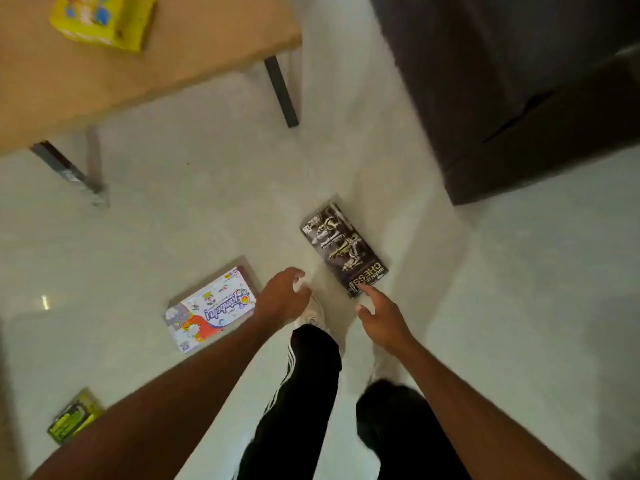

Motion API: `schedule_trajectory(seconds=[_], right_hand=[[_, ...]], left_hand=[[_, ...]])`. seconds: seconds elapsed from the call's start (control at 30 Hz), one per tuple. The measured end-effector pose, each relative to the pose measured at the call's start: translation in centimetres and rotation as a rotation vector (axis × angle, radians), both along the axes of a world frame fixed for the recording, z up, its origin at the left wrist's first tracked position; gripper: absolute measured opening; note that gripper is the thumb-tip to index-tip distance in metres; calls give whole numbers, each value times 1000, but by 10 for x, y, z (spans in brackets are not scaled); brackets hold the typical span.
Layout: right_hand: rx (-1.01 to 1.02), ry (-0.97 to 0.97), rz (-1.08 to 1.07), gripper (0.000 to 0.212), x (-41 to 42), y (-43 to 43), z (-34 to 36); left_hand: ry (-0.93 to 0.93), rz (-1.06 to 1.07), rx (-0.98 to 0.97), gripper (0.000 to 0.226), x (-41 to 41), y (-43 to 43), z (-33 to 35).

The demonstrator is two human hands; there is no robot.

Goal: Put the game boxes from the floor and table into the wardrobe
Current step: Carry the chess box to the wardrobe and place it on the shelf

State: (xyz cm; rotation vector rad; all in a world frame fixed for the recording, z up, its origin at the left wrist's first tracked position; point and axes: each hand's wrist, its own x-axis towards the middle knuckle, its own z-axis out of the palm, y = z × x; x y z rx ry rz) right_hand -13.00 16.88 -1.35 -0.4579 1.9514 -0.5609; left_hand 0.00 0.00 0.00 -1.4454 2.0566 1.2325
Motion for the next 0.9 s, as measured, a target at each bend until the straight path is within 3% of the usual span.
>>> schedule_trajectory(seconds=[0.17,0.27,0.37,0.47,0.57,0.77,0.9], right_hand=[[100,-13,139,54,-27,-28,-172],[187,-8,239,57,-38,-34,-260],[248,42,348,58,-42,-29,-315],[272,139,414,60,-44,-20,-329],[232,178,451,60,-63,-20,-332],[219,158,474,72,-119,-49,-333],[210,273,312,57,-106,-41,-317]], left_hand=[[-169,-321,36,58,-59,-36,-162],[-173,-447,-28,70,-88,-45,-243],[-203,-552,-85,85,-98,-44,-307],[-222,-672,-122,100,-85,-32,-343],[-248,-649,-121,109,-67,-17,-349],[-344,-578,74,83,-59,7,-326],[-229,-508,-113,83,-77,-4,-320]])
